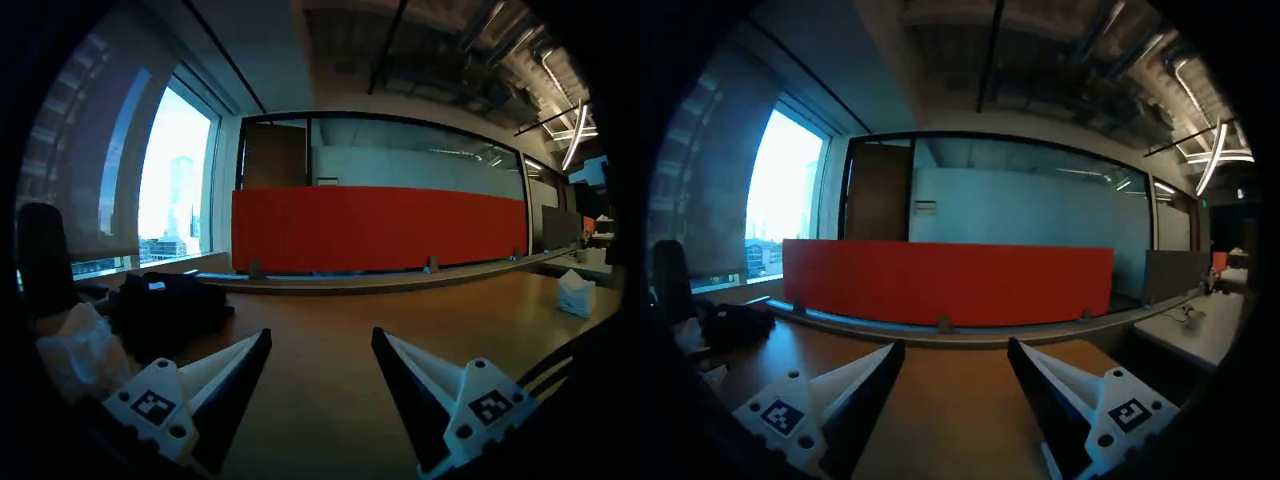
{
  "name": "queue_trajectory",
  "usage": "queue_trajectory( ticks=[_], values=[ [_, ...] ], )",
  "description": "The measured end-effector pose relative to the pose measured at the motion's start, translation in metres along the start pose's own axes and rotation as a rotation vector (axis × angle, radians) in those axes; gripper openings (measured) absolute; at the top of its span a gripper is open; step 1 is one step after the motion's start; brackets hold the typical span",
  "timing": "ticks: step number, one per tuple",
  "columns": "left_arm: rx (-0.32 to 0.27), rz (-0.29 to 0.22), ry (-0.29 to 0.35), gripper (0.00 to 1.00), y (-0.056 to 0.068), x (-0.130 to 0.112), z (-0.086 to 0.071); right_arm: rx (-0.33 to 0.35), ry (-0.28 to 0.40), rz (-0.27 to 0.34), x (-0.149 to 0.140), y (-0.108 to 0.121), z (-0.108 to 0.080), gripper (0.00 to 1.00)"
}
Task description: Fold towel
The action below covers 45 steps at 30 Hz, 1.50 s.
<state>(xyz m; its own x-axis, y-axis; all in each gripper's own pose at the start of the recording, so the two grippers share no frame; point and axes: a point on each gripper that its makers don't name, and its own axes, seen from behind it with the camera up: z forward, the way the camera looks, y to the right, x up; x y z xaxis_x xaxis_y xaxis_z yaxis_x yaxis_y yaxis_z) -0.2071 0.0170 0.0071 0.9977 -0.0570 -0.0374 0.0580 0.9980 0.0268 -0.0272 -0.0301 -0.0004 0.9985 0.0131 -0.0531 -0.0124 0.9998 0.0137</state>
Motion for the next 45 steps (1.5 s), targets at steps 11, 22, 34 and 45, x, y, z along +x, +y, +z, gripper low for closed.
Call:
queue_trajectory(
  ticks=[11,22,34,45],
  values=[
    [0.000,-0.001,0.001,0.93,0.001,-0.002,0.000,-0.019,0.004,0.017,-0.019,0.015,0.003,1.00],
    [0.001,-0.001,0.001,0.93,0.002,-0.003,0.000,-0.014,0.041,0.042,-0.041,0.023,0.006,1.00],
    [0.001,-0.001,0.001,0.93,0.002,-0.003,0.001,-0.021,0.034,0.057,-0.085,0.033,0.005,1.00],
    [0.001,-0.001,0.001,0.93,0.002,-0.003,0.001,-0.028,0.024,0.078,-0.128,0.050,0.004,1.00]
  ],
)
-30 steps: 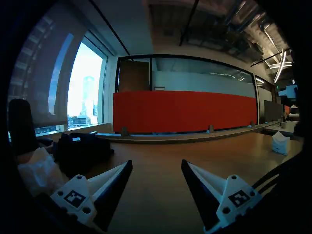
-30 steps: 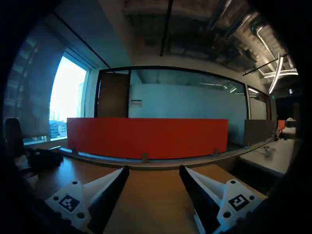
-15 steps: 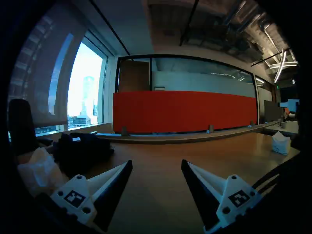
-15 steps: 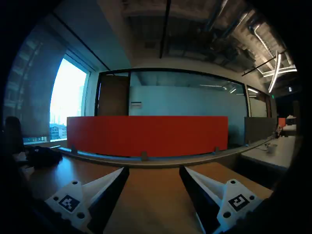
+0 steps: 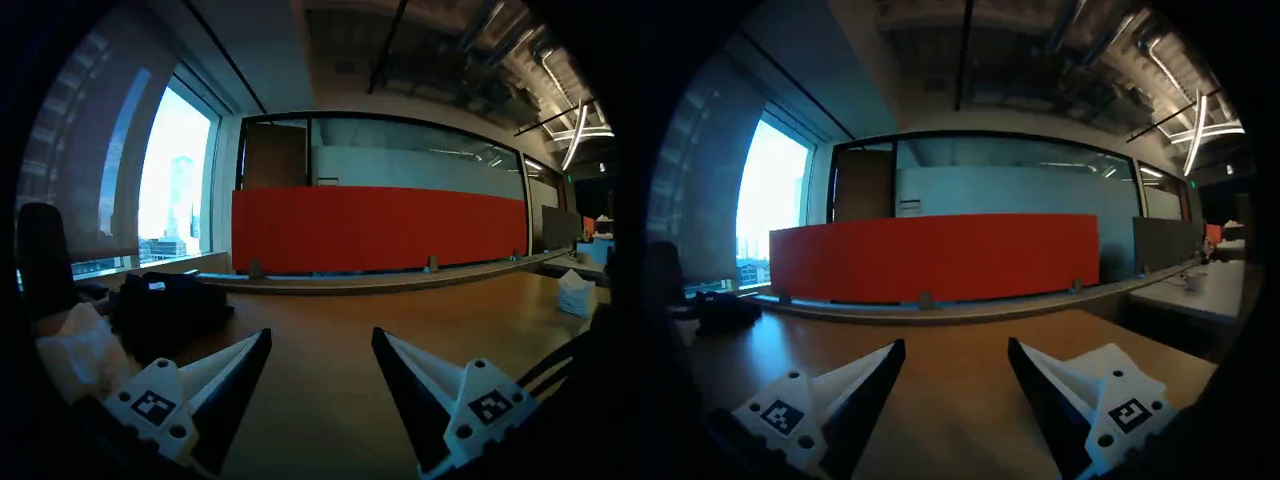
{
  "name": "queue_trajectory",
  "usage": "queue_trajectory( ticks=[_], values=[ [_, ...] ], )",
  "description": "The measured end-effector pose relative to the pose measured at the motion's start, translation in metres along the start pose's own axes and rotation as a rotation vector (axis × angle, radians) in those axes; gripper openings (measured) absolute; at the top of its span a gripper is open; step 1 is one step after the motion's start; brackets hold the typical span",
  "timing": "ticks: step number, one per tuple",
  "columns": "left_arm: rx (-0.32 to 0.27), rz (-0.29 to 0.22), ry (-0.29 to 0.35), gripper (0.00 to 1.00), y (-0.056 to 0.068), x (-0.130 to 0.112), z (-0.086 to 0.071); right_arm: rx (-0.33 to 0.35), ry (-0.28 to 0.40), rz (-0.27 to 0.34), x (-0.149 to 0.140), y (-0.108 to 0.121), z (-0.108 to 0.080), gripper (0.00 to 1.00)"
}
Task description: Fold towel
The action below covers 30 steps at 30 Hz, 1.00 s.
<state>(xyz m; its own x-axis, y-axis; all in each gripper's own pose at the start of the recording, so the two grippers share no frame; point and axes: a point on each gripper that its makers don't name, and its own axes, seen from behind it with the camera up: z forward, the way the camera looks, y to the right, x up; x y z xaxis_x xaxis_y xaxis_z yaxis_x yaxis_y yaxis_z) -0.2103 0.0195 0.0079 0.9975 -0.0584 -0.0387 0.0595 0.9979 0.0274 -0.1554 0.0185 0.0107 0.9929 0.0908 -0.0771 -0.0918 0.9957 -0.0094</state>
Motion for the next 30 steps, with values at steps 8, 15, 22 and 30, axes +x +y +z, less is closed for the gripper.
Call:
queue_trajectory(
  ticks=[8,15,22,30],
  values=[
    [0.000,0.000,0.000,0.93,0.000,0.000,0.000,0.020,0.006,0.008,-0.011,-0.002,0.000,0.99],
    [0.000,0.000,0.000,0.93,0.000,0.000,0.000,0.015,-0.005,0.000,-0.024,0.000,0.000,1.00],
    [0.000,0.000,0.000,0.93,0.000,0.000,0.000,0.015,-0.016,-0.011,-0.032,0.000,-0.003,0.99],
    [0.000,0.000,0.000,0.93,0.000,-0.001,0.000,0.018,-0.017,-0.031,-0.039,-0.002,-0.002,1.00]
  ],
)
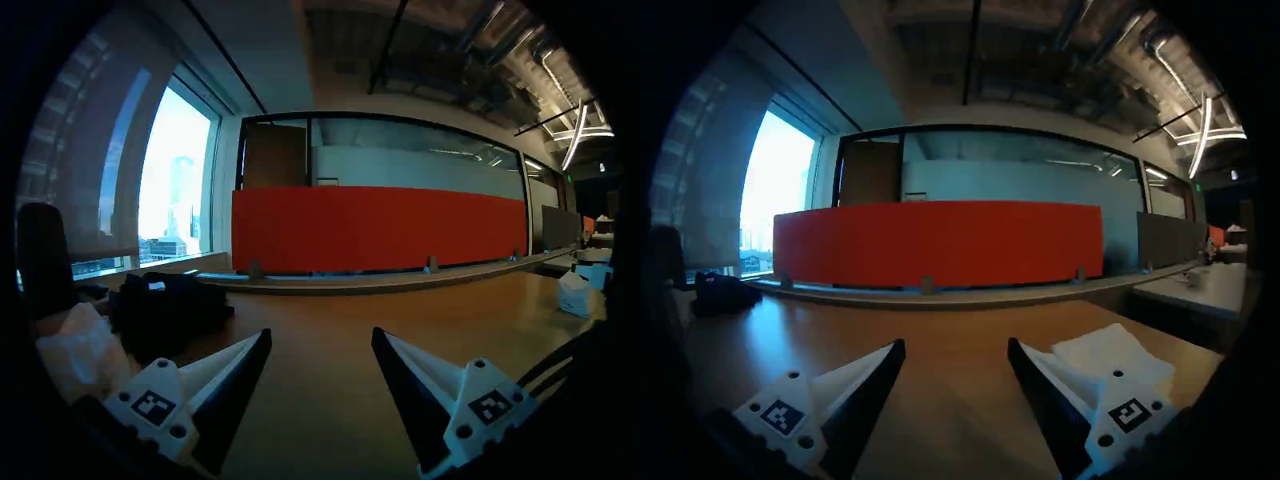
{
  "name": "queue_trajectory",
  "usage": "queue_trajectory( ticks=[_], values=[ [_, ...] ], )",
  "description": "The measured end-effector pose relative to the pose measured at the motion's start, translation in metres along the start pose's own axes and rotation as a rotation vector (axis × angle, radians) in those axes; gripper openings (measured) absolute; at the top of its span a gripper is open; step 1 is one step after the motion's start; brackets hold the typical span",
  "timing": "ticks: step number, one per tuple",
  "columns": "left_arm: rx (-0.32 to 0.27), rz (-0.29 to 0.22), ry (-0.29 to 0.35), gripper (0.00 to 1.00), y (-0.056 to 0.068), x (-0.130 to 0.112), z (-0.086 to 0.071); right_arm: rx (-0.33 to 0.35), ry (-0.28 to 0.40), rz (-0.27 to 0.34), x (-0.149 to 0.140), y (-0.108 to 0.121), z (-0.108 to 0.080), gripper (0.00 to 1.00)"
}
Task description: Fold towel
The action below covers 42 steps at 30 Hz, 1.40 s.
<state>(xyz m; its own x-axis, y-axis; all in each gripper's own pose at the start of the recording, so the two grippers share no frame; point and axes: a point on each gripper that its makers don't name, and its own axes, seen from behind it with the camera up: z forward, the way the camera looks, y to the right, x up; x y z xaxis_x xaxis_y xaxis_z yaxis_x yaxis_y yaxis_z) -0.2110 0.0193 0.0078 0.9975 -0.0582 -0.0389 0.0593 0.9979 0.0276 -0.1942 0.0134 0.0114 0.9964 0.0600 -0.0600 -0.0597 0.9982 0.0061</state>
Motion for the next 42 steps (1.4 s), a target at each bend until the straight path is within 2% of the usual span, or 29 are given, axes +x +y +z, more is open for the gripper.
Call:
queue_trajectory(
  ticks=[42],
  values=[
    [0.000,0.000,0.000,0.93,0.0002,0.0003,-0.0003,0.009,-0.015,-0.011,-0.0035,-0.0054,0.0021,1.00]
  ],
)
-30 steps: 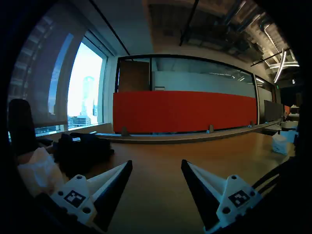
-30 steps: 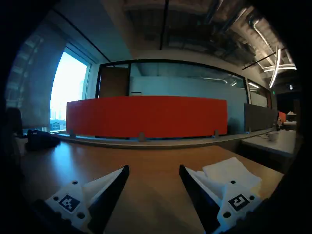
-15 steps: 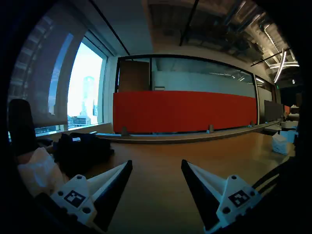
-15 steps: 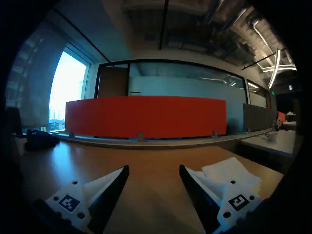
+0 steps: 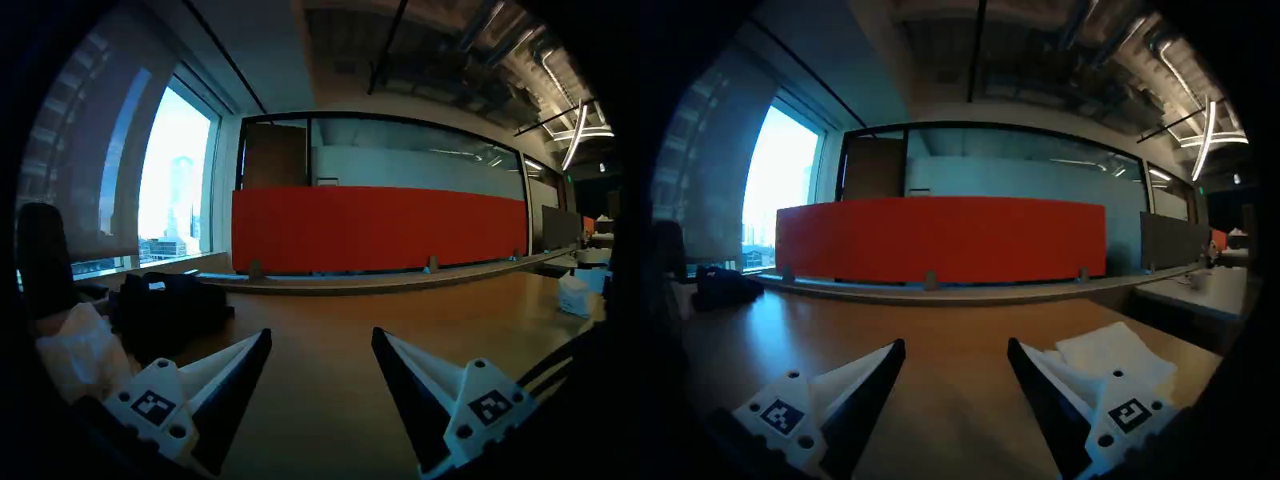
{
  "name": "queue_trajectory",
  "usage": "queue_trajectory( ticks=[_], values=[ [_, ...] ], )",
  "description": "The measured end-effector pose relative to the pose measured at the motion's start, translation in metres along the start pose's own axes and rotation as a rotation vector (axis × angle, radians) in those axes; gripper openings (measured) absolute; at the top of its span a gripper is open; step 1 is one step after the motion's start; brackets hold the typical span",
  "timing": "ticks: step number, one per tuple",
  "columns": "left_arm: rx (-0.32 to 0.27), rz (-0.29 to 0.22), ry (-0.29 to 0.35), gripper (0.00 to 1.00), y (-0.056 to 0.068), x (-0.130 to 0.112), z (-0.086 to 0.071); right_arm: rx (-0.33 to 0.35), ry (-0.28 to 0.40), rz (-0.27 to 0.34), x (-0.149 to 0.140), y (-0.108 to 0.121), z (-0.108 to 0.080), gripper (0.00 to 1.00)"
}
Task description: Fold towel
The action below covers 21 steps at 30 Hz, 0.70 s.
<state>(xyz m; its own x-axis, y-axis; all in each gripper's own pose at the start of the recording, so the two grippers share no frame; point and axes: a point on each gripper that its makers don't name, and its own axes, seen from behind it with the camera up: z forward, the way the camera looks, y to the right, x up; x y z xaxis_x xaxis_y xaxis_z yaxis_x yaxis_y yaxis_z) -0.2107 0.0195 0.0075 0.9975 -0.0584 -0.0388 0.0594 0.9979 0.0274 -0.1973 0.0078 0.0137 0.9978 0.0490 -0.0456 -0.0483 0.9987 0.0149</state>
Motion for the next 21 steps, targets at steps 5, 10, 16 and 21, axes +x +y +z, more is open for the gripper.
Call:
queue_trajectory(
  ticks=[5,10,16,21],
  values=[
    [0.000,0.000,0.000,0.93,-0.0001,-0.0001,0.0003,0.000,0.000,0.001,0.0002,0.0003,0.0002,0.99],
    [0.000,0.000,0.000,0.93,-0.0001,0.0001,0.0003,0.000,-0.001,0.001,0.0002,0.0005,0.0003,0.99],
    [0.000,0.000,0.000,0.93,-0.0001,0.0000,-0.0001,0.000,-0.001,0.002,-0.0008,0.0003,-0.0005,1.00],
    [0.000,0.000,0.000,0.93,-0.0001,0.0003,-0.0001,-0.001,-0.001,0.001,-0.0007,0.0004,-0.0006,0.99]
  ],
)
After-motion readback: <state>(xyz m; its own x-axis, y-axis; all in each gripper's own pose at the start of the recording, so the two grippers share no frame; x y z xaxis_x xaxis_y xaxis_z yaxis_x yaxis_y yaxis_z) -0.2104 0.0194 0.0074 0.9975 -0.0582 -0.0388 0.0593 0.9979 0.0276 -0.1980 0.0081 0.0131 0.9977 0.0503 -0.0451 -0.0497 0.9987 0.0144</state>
